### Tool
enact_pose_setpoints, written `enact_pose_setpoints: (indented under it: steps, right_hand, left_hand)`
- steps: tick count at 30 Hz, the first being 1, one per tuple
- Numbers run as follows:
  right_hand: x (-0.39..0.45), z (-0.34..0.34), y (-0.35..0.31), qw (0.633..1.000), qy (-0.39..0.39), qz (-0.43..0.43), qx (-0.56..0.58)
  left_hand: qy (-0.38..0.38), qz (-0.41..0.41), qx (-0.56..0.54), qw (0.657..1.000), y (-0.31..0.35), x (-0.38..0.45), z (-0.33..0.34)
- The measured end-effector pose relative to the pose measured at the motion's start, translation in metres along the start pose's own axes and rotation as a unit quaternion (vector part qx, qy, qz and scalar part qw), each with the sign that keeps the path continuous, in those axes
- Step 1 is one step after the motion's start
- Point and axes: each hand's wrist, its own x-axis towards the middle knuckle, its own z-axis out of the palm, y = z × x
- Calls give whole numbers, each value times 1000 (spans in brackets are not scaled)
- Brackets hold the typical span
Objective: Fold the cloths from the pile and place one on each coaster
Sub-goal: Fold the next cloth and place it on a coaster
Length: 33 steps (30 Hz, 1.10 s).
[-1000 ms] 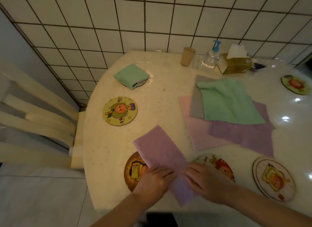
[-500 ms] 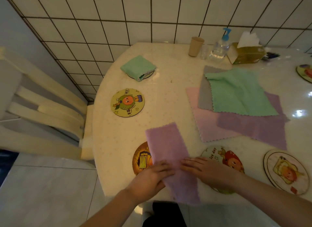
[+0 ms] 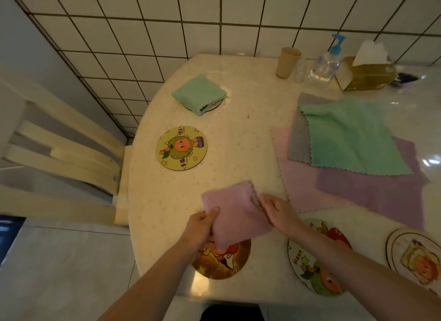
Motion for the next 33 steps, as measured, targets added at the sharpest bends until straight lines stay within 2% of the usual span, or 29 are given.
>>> enact_pose_setpoints:
  steps: [4,9,12,14,18,25,28,31,33]
  right_hand:
    - [4,6,3,998,-18,6,-52]
    - [-4,5,7,1000,5,15,1]
    - [1,7,7,998,13,53,42]
    - [10,6,4,997,27,64,31]
    - [29,0,-8,996,63,35,45]
    - [54,-5,-16,998,45,-11,-43]
    - [57,-9,-18,999,8,-25,-36]
    - [59,-12,-20,995,-30,-47,-87]
    - [62,-13,-21,992,-29,-53,-108]
  left_hand:
    - [1,5,-6,1000,0,-2,1]
    - [9,28,20,999,-2,-2,3]
    - [21,36,38,998,-2,1,4]
    - [24,33,41,998,-1,1,5]
    - [30,30,40,998,1,-3,6]
    - [44,36,64,996,1,-6,7]
    - [49,51,98,993,-3,-8,8]
    - [60,60,117,990,-6,-8,9]
    - [77,63,131,986,-8,-8,12]
